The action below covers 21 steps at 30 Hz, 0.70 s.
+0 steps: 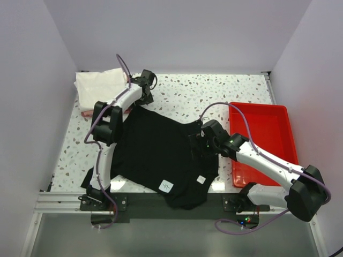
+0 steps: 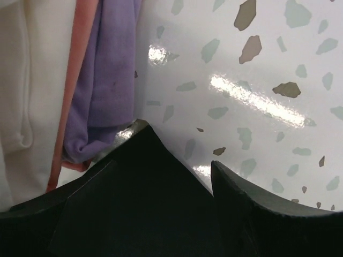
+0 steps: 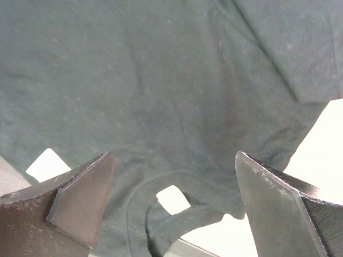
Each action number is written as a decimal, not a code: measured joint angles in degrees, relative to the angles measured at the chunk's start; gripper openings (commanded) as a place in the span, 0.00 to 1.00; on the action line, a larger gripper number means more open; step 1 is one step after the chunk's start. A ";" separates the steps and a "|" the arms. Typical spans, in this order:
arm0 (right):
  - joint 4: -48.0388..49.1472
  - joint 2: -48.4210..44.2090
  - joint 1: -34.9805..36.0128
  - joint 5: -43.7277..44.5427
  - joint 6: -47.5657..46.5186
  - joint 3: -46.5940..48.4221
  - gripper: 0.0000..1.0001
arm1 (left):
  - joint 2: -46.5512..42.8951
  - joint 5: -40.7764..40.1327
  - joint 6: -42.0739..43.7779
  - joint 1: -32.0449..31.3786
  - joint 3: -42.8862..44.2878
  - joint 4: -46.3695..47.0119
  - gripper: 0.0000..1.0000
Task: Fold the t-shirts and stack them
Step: Flatten the tshirt out
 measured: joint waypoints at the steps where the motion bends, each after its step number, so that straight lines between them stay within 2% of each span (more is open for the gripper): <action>1: -0.11 0.00 -0.20 -0.09 -0.02 -0.46 0.99 | 0.24 -0.02 -0.04 0.22 0.00 -0.09 0.73; 21: -0.26 0.02 -0.37 -1.53 -0.61 -1.68 0.99 | 2.89 -0.70 -3.34 0.72 0.13 1.29 0.50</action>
